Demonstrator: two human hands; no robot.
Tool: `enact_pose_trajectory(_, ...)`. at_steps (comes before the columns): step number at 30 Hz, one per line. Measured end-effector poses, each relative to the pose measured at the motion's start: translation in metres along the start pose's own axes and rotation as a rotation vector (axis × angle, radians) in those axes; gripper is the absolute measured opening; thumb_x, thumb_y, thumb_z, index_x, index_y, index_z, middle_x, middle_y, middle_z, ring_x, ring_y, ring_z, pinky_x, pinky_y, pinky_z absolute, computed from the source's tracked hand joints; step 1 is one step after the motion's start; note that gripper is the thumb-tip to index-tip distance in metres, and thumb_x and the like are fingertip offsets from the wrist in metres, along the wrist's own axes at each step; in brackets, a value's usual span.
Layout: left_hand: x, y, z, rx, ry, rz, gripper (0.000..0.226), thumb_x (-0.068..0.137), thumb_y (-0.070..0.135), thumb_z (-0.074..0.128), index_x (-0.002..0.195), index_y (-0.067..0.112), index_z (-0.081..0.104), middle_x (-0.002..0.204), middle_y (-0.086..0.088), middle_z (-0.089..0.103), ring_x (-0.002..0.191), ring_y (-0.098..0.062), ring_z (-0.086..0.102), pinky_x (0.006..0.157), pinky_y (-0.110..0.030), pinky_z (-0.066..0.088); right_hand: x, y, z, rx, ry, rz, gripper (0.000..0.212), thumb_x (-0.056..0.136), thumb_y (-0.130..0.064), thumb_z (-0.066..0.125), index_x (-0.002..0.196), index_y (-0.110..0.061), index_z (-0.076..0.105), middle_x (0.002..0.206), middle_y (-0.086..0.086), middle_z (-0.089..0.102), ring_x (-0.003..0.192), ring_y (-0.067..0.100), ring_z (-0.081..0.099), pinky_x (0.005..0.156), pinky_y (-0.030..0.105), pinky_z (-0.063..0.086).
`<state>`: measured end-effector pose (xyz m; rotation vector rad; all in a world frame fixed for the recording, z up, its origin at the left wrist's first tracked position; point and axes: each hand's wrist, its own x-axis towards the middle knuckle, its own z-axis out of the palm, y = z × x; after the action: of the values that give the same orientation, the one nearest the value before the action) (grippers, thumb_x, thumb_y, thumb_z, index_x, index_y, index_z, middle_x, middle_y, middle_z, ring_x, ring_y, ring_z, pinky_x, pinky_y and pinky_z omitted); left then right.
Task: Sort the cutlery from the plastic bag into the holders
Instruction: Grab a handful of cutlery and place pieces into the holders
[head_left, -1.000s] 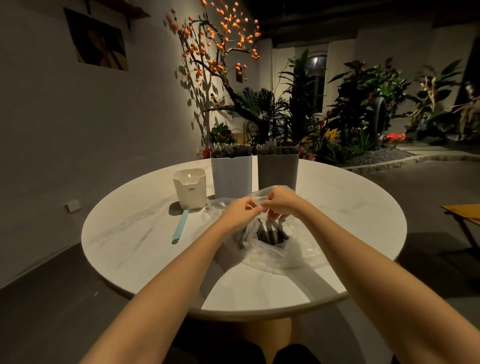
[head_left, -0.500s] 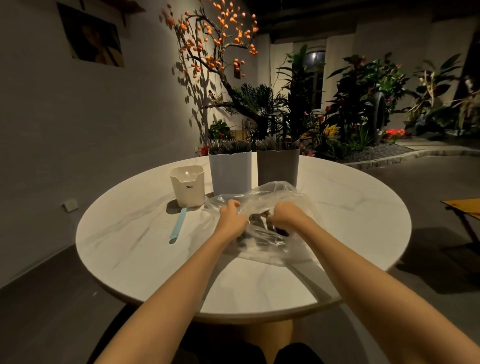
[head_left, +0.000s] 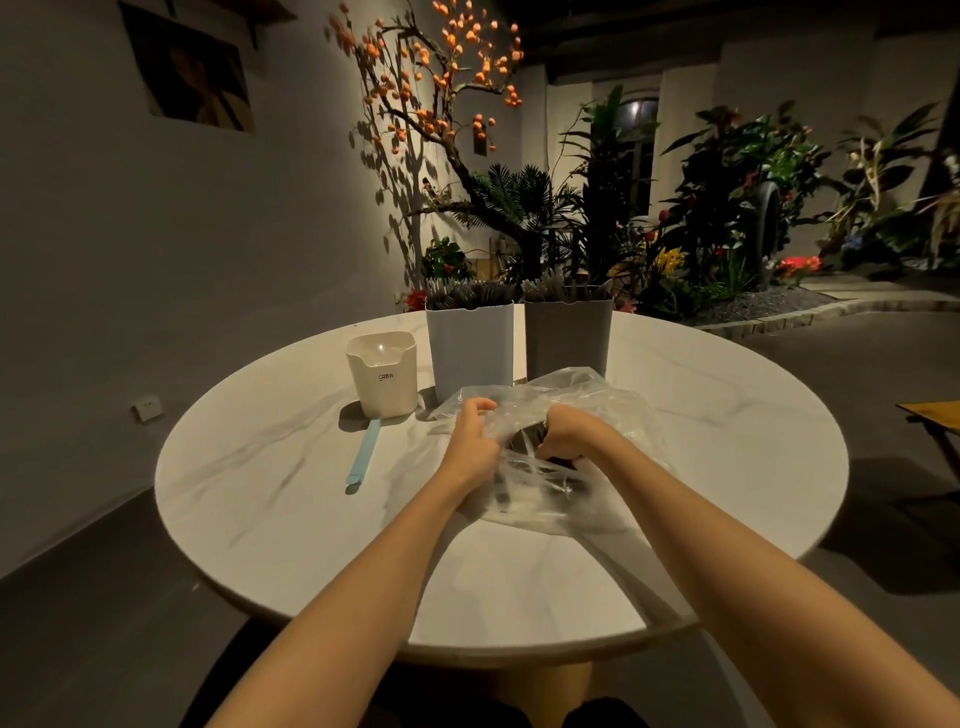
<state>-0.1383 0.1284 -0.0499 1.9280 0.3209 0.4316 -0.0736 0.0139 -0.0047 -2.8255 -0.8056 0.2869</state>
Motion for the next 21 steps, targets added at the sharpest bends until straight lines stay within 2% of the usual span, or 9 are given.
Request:
enact_pose_trajectory(1, 0.002, -0.002, 0.000, 0.066, 0.042, 0.035, 0.036, 0.096, 0.016, 0.058, 0.123, 0.030, 0.037, 0.135, -0.006, 0.036, 0.112, -0.030, 0.051, 0.083, -0.032, 0.054, -0.001, 0.000, -0.002, -0.021, -0.010, 0.005, 0.028, 0.090, -0.013, 0.060, 0.116, -0.002, 0.060, 0.115, 0.016, 0.061, 0.099, 0.028, 0.059, 0.085, 0.030, 0.048)
enact_pose_trajectory(3, 0.005, -0.005, 0.000, 0.275, 0.134, 0.142, 0.046, 0.088, -0.001, 0.059, 0.123, 0.024, 0.042, 0.136, -0.005, 0.027, 0.125, -0.024, 0.036, 0.095, -0.021, 0.038, -0.003, -0.002, -0.004, -0.056, -0.021, 0.009, 0.022, 0.089, -0.011, 0.059, 0.110, -0.003, 0.061, 0.100, 0.014, 0.058, 0.089, 0.024, 0.054, 0.078, 0.029, 0.046)
enact_pose_trajectory(5, 0.003, -0.002, 0.000, 0.407, 0.192, 0.288, 0.048, 0.080, -0.008, 0.058, 0.120, 0.018, 0.050, 0.131, -0.003, 0.030, 0.123, -0.020, 0.029, 0.096, -0.018, 0.027, -0.002, -0.004, -0.003, -0.071, -0.023, 0.020, 0.028, 0.089, -0.011, 0.057, 0.114, -0.001, 0.061, 0.091, 0.011, 0.054, 0.087, 0.023, 0.052, 0.079, 0.029, 0.048)
enact_pose_trajectory(7, 0.000, 0.000, 0.000, 0.442, 0.188, 0.423, 0.039, 0.078, -0.008, 0.056, 0.107, 0.017, 0.059, 0.118, 0.001, 0.043, 0.116, -0.019, 0.037, 0.098, -0.021, 0.029, -0.002, -0.006, -0.003, -0.087, -0.035, 0.026, 0.033, 0.091, -0.012, 0.056, 0.121, -0.002, 0.059, 0.101, 0.012, 0.056, 0.091, 0.023, 0.051, 0.091, 0.032, 0.049)
enact_pose_trajectory(9, -0.002, -0.001, 0.001, 0.432, 0.141, 0.492, 0.024, 0.080, -0.001, 0.058, 0.094, 0.017, 0.065, 0.102, 0.003, 0.058, 0.104, -0.018, 0.050, 0.098, -0.033, 0.041, -0.004, -0.007, -0.004, -0.101, -0.045, 0.035, 0.035, 0.091, -0.012, 0.055, 0.125, -0.004, 0.056, 0.109, 0.013, 0.056, 0.094, 0.023, 0.050, 0.094, 0.033, 0.047)
enact_pose_trajectory(12, -0.004, -0.003, 0.003, 0.448, 0.039, 0.461, 0.013, 0.080, 0.014, 0.062, 0.089, 0.022, 0.064, 0.092, 0.006, 0.063, 0.093, -0.014, 0.055, 0.094, -0.045, 0.046, -0.004, -0.005, -0.002, -0.092, -0.019, 0.034, 0.032, 0.093, -0.010, 0.052, 0.124, -0.008, 0.056, 0.103, 0.011, 0.055, 0.090, 0.023, 0.053, 0.084, 0.032, 0.048)
enact_pose_trajectory(16, -0.005, -0.006, 0.003, 0.493, -0.023, 0.389, 0.023, 0.078, 0.034, 0.063, 0.100, 0.025, 0.059, 0.105, 0.006, 0.061, 0.102, -0.015, 0.052, 0.099, -0.043, 0.042, -0.008, 0.002, -0.001, 0.008, -0.001, 0.063, 0.035, 0.096, -0.009, 0.048, 0.131, -0.008, 0.053, 0.111, 0.013, 0.060, 0.092, 0.025, 0.058, 0.089, 0.037, 0.052)
enact_pose_trajectory(19, -0.007, -0.005, 0.002, 0.523, -0.057, 0.357, 0.026, 0.075, 0.034, 0.062, 0.098, 0.024, 0.056, 0.105, 0.005, 0.056, 0.101, -0.017, 0.050, 0.097, -0.041, 0.043, -0.011, 0.006, -0.004, 0.062, -0.007, 0.079, 0.033, 0.100, -0.007, 0.040, 0.131, -0.002, 0.051, 0.113, 0.017, 0.057, 0.092, 0.025, 0.051, 0.092, 0.035, 0.047)
enact_pose_trajectory(21, -0.007, -0.005, 0.003, 0.543, -0.080, 0.333, 0.020, 0.078, 0.024, 0.065, 0.094, 0.023, 0.053, 0.103, 0.004, 0.053, 0.099, -0.017, 0.048, 0.095, -0.042, 0.045, -0.007, 0.006, -0.003, 0.089, 0.014, 0.055, 0.035, 0.100, -0.009, 0.040, 0.133, -0.003, 0.050, 0.127, 0.017, 0.056, 0.100, 0.025, 0.051, 0.094, 0.032, 0.043)
